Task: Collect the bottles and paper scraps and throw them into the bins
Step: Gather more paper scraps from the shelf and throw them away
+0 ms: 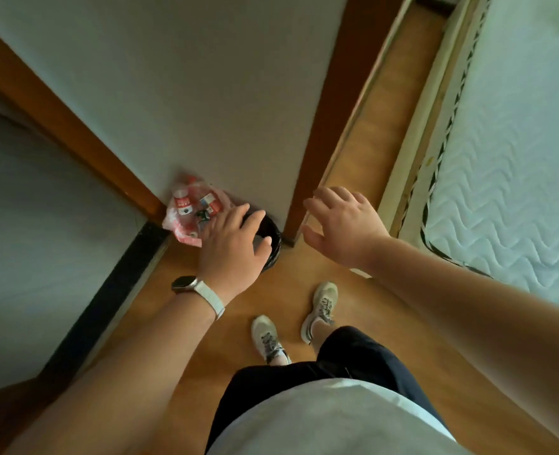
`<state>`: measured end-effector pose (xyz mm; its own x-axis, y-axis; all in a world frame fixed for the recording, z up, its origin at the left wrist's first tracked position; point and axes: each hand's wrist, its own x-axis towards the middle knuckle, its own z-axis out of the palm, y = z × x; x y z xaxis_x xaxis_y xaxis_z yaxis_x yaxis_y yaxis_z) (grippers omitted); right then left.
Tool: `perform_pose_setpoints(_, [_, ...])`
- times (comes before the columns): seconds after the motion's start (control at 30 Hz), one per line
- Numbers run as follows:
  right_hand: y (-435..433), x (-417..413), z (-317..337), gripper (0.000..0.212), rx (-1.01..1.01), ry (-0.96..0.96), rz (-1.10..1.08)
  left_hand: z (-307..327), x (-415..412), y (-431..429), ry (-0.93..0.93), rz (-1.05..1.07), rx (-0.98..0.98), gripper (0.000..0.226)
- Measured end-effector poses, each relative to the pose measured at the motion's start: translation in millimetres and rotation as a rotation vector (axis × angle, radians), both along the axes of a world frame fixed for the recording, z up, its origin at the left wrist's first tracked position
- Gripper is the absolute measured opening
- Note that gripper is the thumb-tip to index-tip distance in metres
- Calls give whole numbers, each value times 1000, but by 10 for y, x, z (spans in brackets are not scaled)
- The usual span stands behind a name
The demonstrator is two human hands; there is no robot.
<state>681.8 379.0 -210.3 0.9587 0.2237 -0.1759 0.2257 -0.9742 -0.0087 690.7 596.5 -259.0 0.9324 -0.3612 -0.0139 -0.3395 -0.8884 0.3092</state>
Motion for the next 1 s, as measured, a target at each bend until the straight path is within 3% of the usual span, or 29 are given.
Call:
perform_pose_setpoints(0.47, [-1594,-1620,909,49,-15,-175,-349,954,-676,-1596,-236,-341,-31,46])
perform_pose_setpoints(1.0, [-3553,-5106,1223,55,-32,-291,-960,1358,-2946,-4493,-301,-962,-153,46])
